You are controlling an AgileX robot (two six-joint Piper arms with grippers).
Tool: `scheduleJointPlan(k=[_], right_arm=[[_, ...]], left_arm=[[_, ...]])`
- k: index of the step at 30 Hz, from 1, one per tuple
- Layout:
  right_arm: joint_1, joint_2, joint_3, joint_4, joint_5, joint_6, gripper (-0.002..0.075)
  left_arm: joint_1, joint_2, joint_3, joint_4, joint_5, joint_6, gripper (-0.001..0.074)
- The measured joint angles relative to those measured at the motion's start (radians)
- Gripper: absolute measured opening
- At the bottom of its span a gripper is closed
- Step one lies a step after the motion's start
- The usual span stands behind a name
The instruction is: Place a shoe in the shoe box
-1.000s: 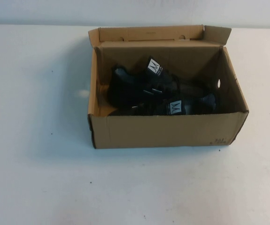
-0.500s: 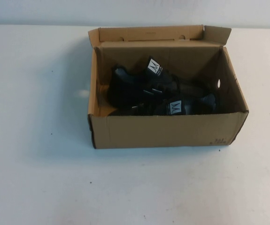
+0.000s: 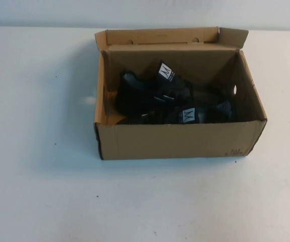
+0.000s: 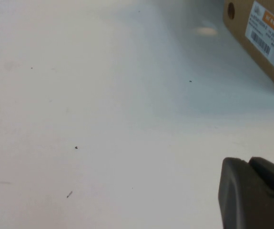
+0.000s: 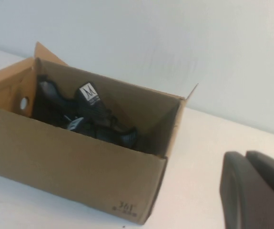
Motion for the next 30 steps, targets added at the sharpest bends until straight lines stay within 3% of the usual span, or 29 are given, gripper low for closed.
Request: scheduleJointPlan(k=[5, 13, 21, 30], right_arm=[[0.0, 0.006, 0.021, -0.071, -0.09, 0.02, -0.0016], [-0.007, 0.01, 0.154, -0.295, -0.172, 0.364, -0.0016], [-0.049, -0.058, 0.361, -0.245, -0.216, 0.41, -0.0016], [-0.053, -0.06, 0.374, -0.223, -0.086, 0.415, -0.0016]], left_arm=[[0.0, 0.0, 0.0, 0.0, 0.0, 0.0, -0.0001], [0.0, 0.0, 0.0, 0.0, 0.0, 0.0, -0.0001], [0.0, 0.0, 0.0, 0.0, 0.0, 0.0, -0.0001], [0.0, 0.0, 0.0, 0.0, 0.0, 0.0, -0.0001]])
